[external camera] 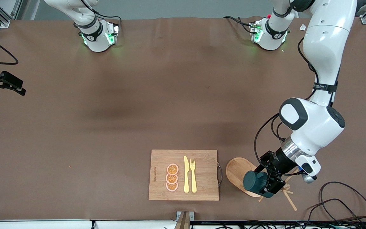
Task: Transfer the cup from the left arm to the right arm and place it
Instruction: 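Close the left gripper on the teal mug's body, then lift the teal mug off the stand and carry it over the table, then lower the teal mug onto the table and open the left gripper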
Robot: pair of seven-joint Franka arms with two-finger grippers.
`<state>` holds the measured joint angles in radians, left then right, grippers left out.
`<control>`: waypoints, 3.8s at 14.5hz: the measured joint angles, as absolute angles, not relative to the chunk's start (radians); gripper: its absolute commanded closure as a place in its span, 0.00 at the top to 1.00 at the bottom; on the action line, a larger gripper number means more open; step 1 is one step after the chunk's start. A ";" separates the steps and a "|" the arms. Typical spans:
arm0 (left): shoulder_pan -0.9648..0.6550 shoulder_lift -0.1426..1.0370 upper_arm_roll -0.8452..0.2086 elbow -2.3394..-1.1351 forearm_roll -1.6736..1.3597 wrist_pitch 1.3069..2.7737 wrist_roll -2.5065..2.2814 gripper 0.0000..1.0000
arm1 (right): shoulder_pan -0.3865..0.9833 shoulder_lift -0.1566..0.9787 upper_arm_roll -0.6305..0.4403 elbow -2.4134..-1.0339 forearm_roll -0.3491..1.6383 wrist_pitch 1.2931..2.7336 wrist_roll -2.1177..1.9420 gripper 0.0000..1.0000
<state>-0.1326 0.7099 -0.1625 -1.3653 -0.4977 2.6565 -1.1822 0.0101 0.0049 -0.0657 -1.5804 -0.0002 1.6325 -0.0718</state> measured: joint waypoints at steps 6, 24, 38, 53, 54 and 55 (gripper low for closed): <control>-0.133 0.721 -0.165 -1.365 -0.500 2.674 -1.182 0.64 | 0.010 0.005 -0.066 -1.580 0.000 1.632 -0.072 1.00; -0.285 0.655 -0.236 -1.358 -0.398 2.685 -1.244 0.53 | 0.010 0.005 -0.067 -1.580 0.000 1.632 -0.072 1.00; -0.616 0.760 -0.229 -1.402 0.672 2.597 -1.702 0.52 | 0.004 0.005 -0.074 -1.582 0.000 1.615 -0.072 1.00; -0.935 0.956 -0.227 -1.414 1.499 2.062 -2.267 0.55 | -0.001 0.005 -0.075 -1.583 0.000 1.596 -0.072 1.00; -0.948 0.971 -0.227 -1.414 1.531 2.035 -2.285 0.58 | -0.001 0.005 -0.075 -1.583 0.000 1.595 -0.072 1.00; -0.961 0.980 -0.227 -1.414 1.552 2.015 -2.304 0.60 | -0.001 0.005 -0.075 -1.583 0.000 1.595 -0.072 1.00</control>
<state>-0.9609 0.9800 -0.2266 -1.4138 1.5521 2.0153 -2.3036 -0.0013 0.0051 -0.0747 -1.5831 -0.0002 1.5953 -0.0724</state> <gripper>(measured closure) 0.181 0.000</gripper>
